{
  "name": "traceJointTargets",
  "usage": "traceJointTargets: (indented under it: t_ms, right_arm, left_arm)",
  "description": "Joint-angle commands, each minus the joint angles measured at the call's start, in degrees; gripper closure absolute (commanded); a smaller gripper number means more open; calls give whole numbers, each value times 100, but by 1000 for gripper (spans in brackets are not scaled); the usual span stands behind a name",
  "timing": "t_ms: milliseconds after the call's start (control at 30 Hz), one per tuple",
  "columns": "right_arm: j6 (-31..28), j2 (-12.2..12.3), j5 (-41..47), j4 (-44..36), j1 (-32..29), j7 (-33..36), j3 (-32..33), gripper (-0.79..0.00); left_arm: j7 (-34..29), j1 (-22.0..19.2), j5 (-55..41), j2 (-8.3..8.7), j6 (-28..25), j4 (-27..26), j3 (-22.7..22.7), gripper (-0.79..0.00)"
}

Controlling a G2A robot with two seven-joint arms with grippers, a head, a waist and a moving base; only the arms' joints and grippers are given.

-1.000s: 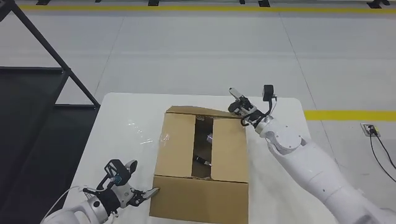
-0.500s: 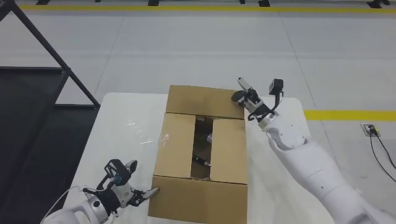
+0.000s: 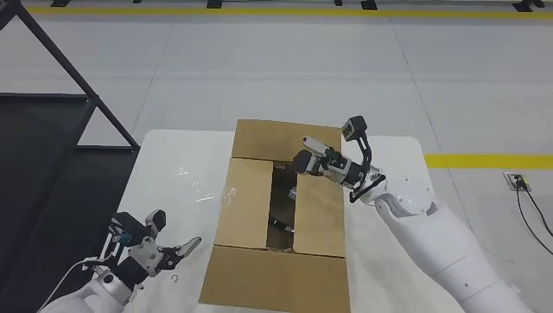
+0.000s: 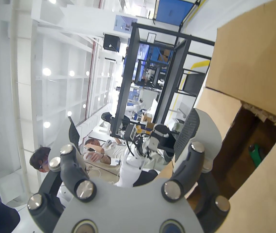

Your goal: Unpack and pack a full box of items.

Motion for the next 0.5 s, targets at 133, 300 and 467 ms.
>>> traceJointTargets:
  t_ms: [133,300,467]
  right_arm:
    - [619,33,-359,-153,-48,72,22,-785]
    - [619,33,-359,-153,-48,72,22,-785]
    - [640,16,-422,-308,-170,4,-1,-785]
  left_arm:
    - [-133,4,-341,13,478,186,-303,-785]
    - [-133,4,-341,13,478,186,-303,-785]
    - [-144,9,-316,12,504,189,-287,-785]
